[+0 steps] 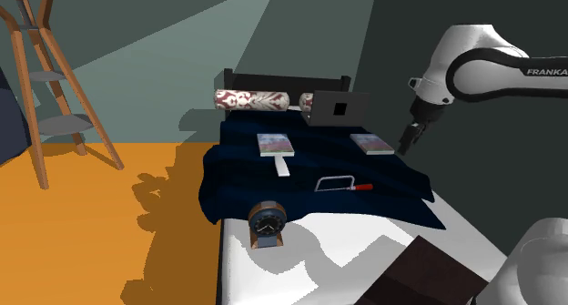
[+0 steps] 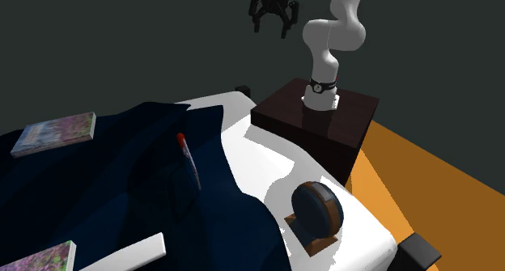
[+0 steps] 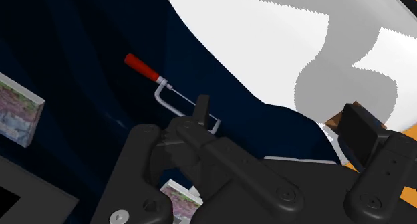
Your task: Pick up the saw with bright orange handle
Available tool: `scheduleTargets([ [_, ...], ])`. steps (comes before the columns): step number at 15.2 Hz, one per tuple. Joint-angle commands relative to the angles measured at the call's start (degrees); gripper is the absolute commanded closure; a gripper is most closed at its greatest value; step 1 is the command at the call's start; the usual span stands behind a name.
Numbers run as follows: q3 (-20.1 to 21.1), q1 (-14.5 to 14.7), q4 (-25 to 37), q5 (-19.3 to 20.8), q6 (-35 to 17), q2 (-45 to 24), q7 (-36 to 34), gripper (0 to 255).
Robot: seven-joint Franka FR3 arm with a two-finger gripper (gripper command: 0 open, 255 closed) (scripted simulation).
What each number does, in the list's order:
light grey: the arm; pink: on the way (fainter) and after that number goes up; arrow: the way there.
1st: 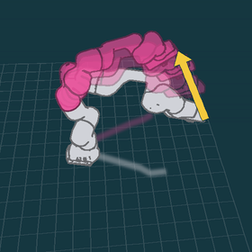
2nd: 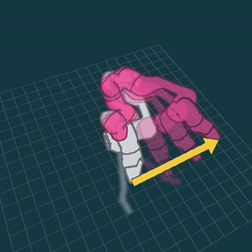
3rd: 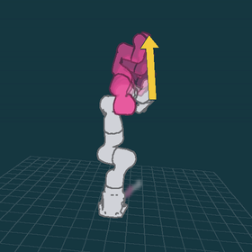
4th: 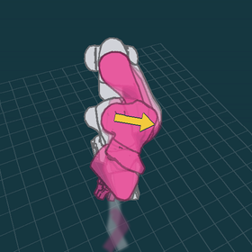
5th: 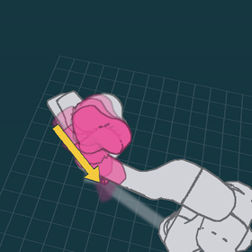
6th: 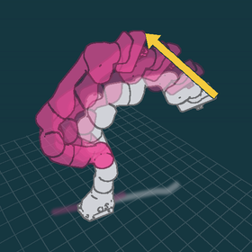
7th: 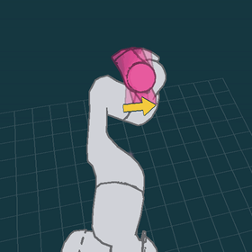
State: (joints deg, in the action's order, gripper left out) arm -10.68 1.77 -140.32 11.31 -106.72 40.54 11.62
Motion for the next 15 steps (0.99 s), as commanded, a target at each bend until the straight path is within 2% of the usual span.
scheduleTargets([
  [1, -2.9, 0.3, -0.9, 1.2, -3.1, -2.2, 4.8, 0],
  [5, -8.5, 1.5, -0.2, 2.5, -9.0, -8.9, 13.9, 0],
  [9, -14.0, 3.3, 2.1, 2.1, -14.7, -17.1, 23.5, 0],
  [12, -17.8, 4.9, 4.7, 0.0, -18.7, -24.1, 31.4, 0],
  [15, -21.1, 6.4, 8.0, -3.8, -22.1, -31.8, 40.1, 0],
])
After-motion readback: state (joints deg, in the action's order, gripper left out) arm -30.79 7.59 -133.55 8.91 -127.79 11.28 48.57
